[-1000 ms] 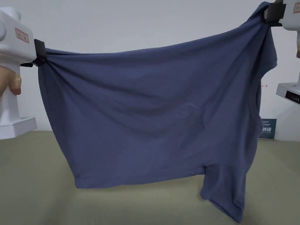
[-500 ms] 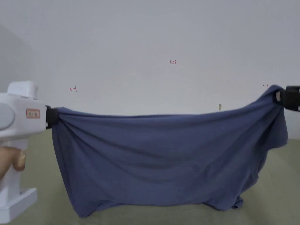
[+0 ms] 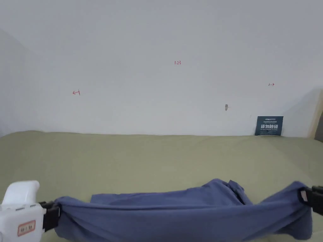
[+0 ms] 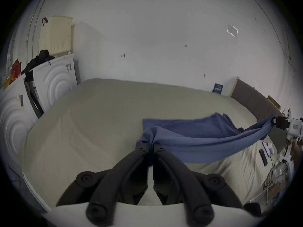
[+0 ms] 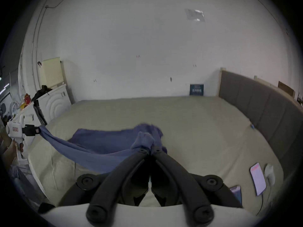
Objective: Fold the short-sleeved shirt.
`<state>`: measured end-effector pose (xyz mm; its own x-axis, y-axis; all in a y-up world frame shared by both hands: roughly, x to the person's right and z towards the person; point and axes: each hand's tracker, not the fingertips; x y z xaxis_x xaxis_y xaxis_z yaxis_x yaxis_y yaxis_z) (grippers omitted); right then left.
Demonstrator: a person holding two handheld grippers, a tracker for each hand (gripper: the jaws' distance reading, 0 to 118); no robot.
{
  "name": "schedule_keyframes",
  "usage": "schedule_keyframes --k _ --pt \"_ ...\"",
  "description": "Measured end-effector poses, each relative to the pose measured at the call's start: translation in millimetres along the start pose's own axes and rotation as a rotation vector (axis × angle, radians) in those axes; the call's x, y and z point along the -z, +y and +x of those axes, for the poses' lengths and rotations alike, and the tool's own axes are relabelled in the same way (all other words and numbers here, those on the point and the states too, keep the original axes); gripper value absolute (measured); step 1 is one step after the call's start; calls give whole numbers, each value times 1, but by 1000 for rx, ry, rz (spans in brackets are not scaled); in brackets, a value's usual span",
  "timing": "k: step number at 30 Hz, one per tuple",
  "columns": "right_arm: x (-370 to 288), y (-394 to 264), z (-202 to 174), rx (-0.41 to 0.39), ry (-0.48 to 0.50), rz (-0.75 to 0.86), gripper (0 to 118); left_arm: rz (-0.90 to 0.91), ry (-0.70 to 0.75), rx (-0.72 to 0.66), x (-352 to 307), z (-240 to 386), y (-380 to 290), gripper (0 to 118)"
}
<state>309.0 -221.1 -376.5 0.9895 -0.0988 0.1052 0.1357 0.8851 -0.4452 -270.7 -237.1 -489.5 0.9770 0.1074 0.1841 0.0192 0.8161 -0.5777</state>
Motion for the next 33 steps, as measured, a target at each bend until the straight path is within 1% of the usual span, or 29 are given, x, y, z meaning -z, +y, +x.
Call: schedule_keyframes --k 4,9,16,17,20,21,22,23,24,25,26,27,28,31,32,33 --pt "-1 -52 8 51 -11 -115 0 -63 -23 1 -2 -2 -37 5" --pt "-12 -106 10 91 -23 -231 0 -140 -24 -10 -8 -8 -83 5" --pt "-22 -140 6 118 -28 -285 1 -201 -16 -17 -13 -19 -121 5" --pt "-15 -147 16 128 -32 -297 1 -203 -18 -14 -14 -20 -126 5" --pt "-12 -154 17 141 -36 -319 2 -218 -16 -7 -15 -19 -136 6" --pt "-10 -155 18 145 -38 -332 5 -229 -15 -16 -15 -19 -138 11" --pt "-10 -155 18 143 -72 -353 19 -253 -1 -36 -15 -20 -140 38" --pt "-11 -155 18 139 -116 -353 36 -277 24 -78 -15 -22 -141 70" --pt "-13 -154 19 144 -114 -342 57 -295 18 -120 -12 -30 -144 93" --pt "-16 -153 20 144 -111 -341 84 -286 2 -162 -15 -33 -144 102" --pt "-21 -151 20 164 -115 -311 91 -266 -2 -194 -20 -36 -143 102" --pt "-26 -147 20 186 -105 -267 88 -259 -6 -208 -26 -36 -139 102" --pt "-29 -143 19 190 -104 -255 88 -246 -2 -209 -28 -37 -139 102" --pt "-39 -131 9 180 -114 -230 88 -187 37 -194 -40 -31 -128 100" --pt "-41 -129 5 168 -114 -223 87 -172 39 -190 -44 -27 -127 96" --pt "-44 -126 0 152 -110 -222 81 -151 28 -182 -49 -24 -125 86"
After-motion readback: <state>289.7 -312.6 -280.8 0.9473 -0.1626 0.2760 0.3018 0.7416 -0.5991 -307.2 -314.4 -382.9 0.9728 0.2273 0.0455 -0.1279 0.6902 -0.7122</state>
